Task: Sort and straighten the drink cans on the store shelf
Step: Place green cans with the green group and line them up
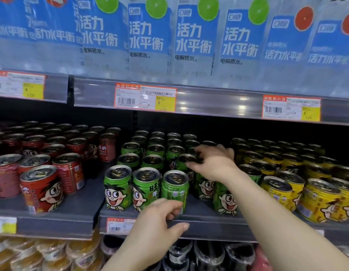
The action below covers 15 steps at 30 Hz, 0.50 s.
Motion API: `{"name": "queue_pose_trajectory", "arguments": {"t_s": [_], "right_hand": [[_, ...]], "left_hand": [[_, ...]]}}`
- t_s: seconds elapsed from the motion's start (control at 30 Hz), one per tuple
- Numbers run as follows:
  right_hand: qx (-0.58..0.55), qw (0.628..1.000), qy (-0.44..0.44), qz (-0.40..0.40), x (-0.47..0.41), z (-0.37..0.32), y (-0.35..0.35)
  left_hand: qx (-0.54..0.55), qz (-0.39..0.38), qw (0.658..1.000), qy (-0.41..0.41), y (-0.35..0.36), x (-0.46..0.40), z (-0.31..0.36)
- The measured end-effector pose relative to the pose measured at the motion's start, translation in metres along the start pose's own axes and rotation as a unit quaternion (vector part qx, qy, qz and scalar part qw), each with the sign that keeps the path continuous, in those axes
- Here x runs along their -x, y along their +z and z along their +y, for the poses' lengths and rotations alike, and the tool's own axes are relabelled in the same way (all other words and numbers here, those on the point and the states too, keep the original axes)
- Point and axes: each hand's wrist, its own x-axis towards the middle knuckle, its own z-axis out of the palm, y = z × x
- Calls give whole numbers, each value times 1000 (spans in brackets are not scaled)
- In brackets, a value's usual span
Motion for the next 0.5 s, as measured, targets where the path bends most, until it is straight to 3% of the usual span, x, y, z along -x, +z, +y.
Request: {"name": "queue_pose_trajectory", "arguments": {"t_s": [0.07,0.5], "right_hand": [[32,999,4,-36,-11,-7,4],[-59,994,-61,-73,-17,1,4]], "left_hand": [[-3,11,1000,7,3,-4,1],[10,-5,1000,24,13,-14,4]]}}
